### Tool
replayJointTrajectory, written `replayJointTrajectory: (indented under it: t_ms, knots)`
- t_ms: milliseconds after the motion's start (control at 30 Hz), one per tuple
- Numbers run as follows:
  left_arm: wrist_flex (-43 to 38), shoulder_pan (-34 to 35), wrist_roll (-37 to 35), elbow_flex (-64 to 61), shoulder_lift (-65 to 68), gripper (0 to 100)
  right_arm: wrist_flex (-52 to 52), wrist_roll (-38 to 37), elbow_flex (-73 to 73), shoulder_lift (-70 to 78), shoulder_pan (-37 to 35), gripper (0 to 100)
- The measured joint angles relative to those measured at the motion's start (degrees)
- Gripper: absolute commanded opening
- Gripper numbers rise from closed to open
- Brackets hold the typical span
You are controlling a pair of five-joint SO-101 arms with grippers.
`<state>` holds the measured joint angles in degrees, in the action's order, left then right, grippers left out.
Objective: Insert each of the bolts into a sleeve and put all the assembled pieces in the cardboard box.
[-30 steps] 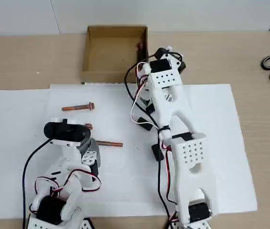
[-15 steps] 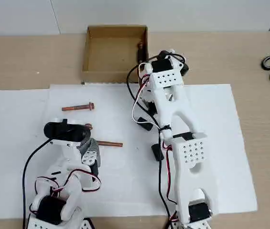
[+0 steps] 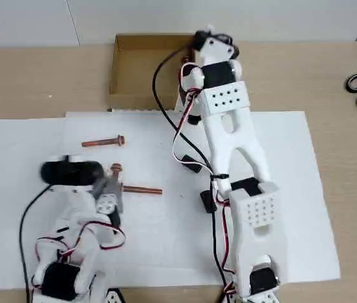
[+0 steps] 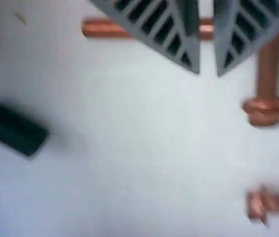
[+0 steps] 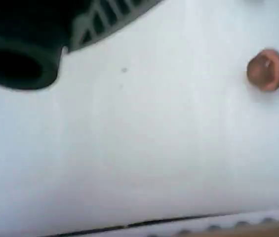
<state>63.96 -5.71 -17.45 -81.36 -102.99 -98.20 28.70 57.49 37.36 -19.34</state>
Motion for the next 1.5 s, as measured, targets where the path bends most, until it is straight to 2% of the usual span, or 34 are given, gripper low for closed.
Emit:
replayJointTrajectory:
  t_ms: [200, 467, 600, 900, 1000, 1100, 1267, 1500]
  knots:
    - [-0.1, 2.0, 4.6, 5.7, 1.2, 1, -0.1, -1.0, -12.0, -6.1, 3.8, 0.2]
    - [2.0, 2.1, 4.8, 21.2, 20.7, 1, -0.1, -1.5, -29.6, -12.7, 8.1, 0.2]
    - [6.6, 2.3, 4.8, 34.1, 34.2, 1, -0.1, -4.0, -37.5, -17.0, 10.1, 0.2]
    - [22.5, 2.5, 5.0, 62.5, 62.2, 1, -0.1, -9.1, -49.0, -26.0, 14.7, 0.2]
    - [25.9, 2.5, 5.9, 68.3, 70.4, 1, -0.1, -12.7, -51.7, -28.2, 14.5, 0.2]
    - [26.6, 2.5, 9.8, 72.1, 78.4, 1, -0.1, -16.9, -53.9, -30.3, 14.4, 0.2]
    - [26.6, 3.3, 12.8, 76.1, 91.5, 1, -0.1, -27.7, -55.9, -32.3, 14.9, 0.3]
    - [29.0, 7.2, 30.8, 81.7, 101.2, 1, -0.1, -40.8, -56.3, -32.4, 14.9, 0.6]
